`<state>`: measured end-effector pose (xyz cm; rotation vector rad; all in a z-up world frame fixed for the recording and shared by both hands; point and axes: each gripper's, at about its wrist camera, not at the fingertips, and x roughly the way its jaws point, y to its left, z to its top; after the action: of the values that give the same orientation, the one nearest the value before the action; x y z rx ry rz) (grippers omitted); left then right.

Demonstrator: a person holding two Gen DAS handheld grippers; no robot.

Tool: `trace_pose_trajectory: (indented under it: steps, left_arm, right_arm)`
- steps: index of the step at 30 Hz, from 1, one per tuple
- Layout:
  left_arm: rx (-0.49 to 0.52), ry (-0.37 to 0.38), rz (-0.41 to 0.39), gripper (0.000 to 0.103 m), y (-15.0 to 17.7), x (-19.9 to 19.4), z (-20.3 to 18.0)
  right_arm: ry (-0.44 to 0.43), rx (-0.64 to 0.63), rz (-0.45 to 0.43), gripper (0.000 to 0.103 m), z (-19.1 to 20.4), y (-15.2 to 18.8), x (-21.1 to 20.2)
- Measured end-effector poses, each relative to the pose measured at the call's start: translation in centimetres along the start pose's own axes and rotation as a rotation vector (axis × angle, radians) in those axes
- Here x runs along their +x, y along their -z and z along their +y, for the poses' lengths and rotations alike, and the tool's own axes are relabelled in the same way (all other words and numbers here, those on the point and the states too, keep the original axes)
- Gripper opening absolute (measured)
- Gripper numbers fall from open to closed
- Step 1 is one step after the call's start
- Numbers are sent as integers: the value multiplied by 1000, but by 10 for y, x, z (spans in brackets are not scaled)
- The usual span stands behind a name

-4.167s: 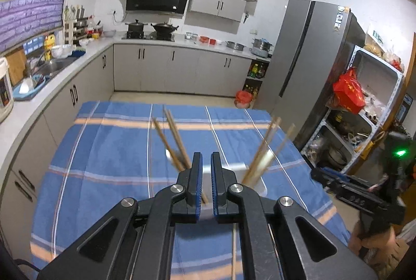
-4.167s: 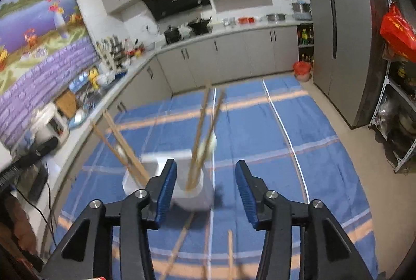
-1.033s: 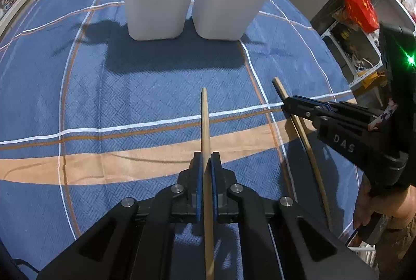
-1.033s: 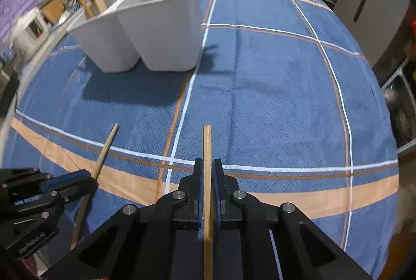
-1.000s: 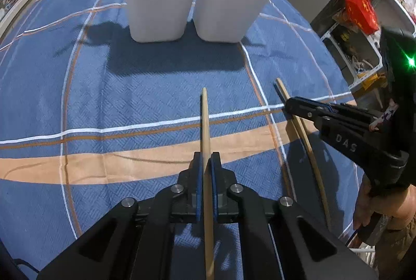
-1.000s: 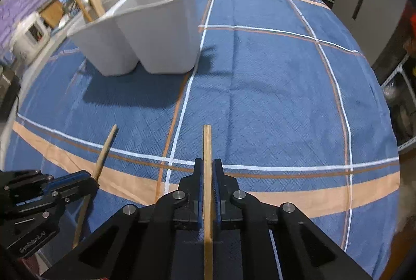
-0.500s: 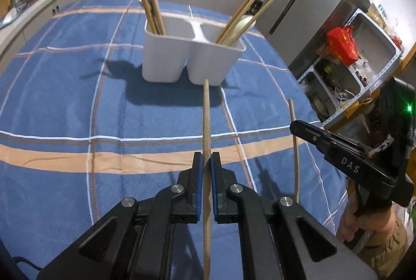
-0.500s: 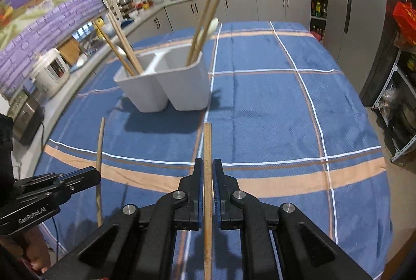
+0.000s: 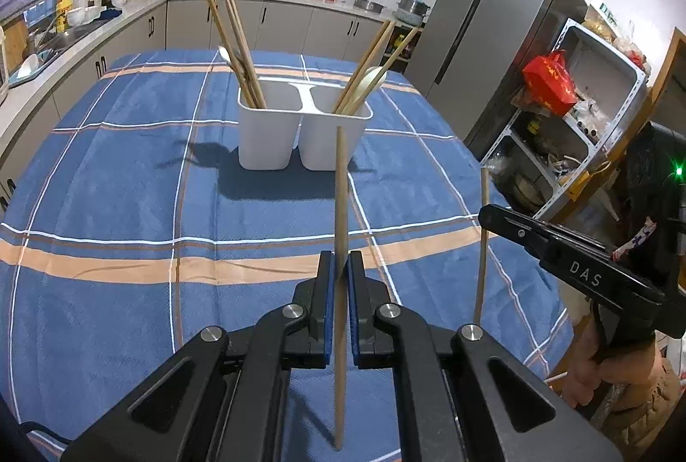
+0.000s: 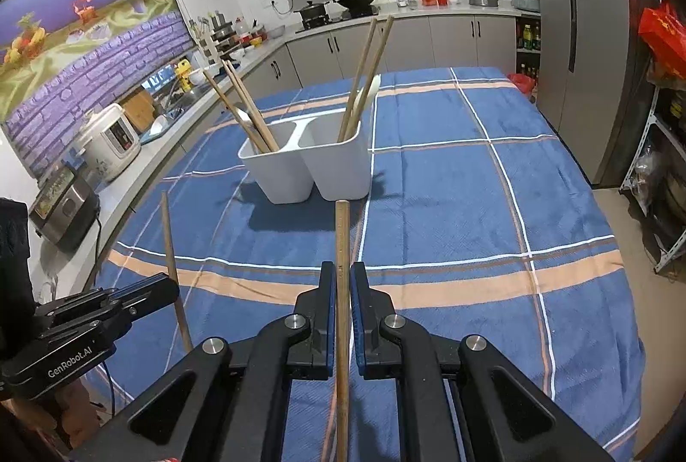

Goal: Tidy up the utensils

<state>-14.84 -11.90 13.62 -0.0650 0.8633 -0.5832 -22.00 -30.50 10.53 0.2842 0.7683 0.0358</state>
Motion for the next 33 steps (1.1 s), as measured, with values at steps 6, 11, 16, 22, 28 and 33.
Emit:
trace_pose_trajectory:
  steps: [6, 11, 16, 22, 28, 33]
  left_arm:
    - [7, 13, -34, 5, 2, -17, -3]
    - [17, 19, -66, 5, 3, -31, -6]
    - [35, 15, -114, 5, -2, -46, -5]
    - [38, 18, -170, 3, -17, -64, -1]
    - [48, 1, -231, 0, -44, -77, 6]
    - [23, -16, -220, 0, -61, -65, 20]
  right_arm:
    - [-5, -12, -43, 7, 7, 1, -18]
    - [-1, -42, -84, 7, 18, -3, -31]
    - [-9, -56, -114, 7, 25, -9, -38]
    - [-13, -70, -152, 7, 31, -21, -42]
    - [-14, -79, -188, 7, 33, -41, -42]
    - [-26, -73, -171, 7, 32, -54, -30]
